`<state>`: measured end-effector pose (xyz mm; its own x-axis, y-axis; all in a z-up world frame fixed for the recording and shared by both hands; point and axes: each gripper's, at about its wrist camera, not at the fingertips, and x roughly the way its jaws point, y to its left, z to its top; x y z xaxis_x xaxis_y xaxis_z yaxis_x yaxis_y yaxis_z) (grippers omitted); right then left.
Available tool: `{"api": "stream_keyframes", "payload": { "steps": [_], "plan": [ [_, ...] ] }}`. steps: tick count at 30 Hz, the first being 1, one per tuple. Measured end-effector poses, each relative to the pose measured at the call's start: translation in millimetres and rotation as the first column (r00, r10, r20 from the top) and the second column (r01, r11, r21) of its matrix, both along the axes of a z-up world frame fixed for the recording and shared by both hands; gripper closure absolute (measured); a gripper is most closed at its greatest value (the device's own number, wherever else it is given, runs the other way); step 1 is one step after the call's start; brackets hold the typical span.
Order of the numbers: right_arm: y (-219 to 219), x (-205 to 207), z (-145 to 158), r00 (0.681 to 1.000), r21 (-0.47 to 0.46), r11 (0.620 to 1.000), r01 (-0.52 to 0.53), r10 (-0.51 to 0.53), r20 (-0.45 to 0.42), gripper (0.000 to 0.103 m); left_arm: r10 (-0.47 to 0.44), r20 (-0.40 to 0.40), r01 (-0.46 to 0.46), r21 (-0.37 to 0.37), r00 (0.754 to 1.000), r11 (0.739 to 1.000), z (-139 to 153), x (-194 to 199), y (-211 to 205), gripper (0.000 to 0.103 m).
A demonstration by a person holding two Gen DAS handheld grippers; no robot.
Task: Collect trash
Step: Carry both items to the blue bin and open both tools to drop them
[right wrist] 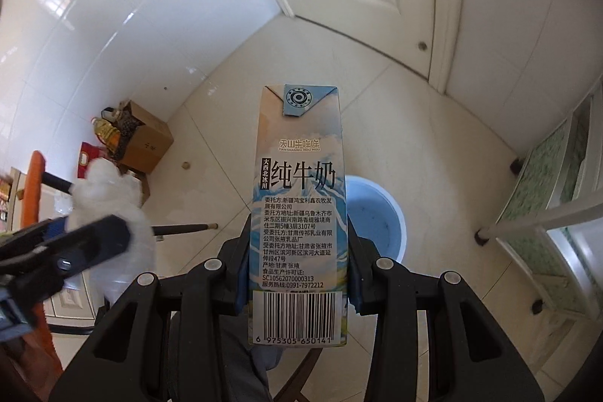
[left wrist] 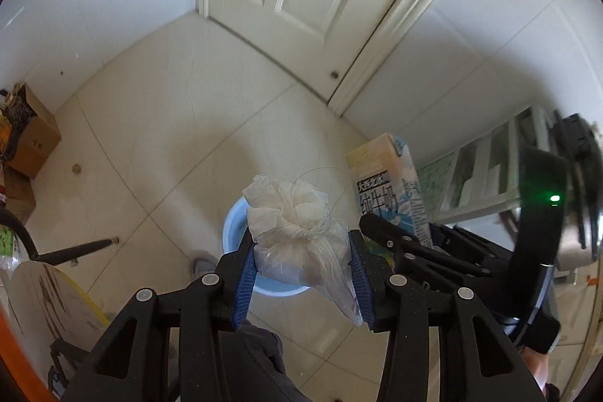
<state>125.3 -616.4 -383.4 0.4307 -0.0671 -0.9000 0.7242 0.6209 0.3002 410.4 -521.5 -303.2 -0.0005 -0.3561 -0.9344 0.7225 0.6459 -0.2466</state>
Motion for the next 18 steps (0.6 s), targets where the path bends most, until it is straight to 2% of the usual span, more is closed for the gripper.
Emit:
{"api": "stream_keyframes", "payload": {
  "steps": [4,7,9,10,11,14,16,18],
  "plan": [
    [-11.1,-1.2,-26.8,0.999,0.037,0.999,0.013,-0.012,-0.039,0.063,0.014,-0.084,-0.009,0.057,0.996,0.998,-32.2,12.9,-26.4,0.059],
    [-17.7,-1.9,-41.3,0.999,0.058,0.998,0.02,-0.018,-0.049,0.061,0.01,-0.094,-0.001,0.09,0.996,0.996,-48.9,26.1,-48.4,0.057],
    [-22.7,0.5,-50.6,0.998,0.068,0.997,0.027,-0.023,-0.061,0.061,0.006,-0.099,0.005,0.117,0.995,0.993,-60.4,34.0,-64.9,0.051],
    [-25.5,1.6,-53.9,0.997,0.07,0.997,0.036,-0.032,-0.064,0.061,0.01,-0.089,0.002,0.135,0.996,0.991,-62.2,33.4,-66.7,0.044],
    [-30.4,2.0,-59.5,0.997,0.074,0.996,0.045,-0.04,-0.069,0.058,0.019,-0.077,-0.007,0.148,0.997,0.989,-61.9,32.8,-66.7,0.037],
    [-35.7,-1.4,-69.7,0.996,0.096,0.994,0.06,-0.053,-0.07,0.039,0.03,-0.051,-0.022,0.157,0.998,0.987,-61.4,44.9,-70.4,0.023],
    [-37.2,-6.0,-70.4,0.996,0.086,0.994,0.068,-0.062,-0.069,0.032,0.028,-0.022,-0.024,0.16,0.999,0.987,-54.0,46.3,-69.9,0.021],
    [-36.2,-12.0,-67.3,0.994,0.079,0.993,0.092,-0.086,-0.066,0.015,0.03,0.007,-0.031,0.167,1.0,0.985,-52.5,40.3,-72.0,0.019]
  ]
}}
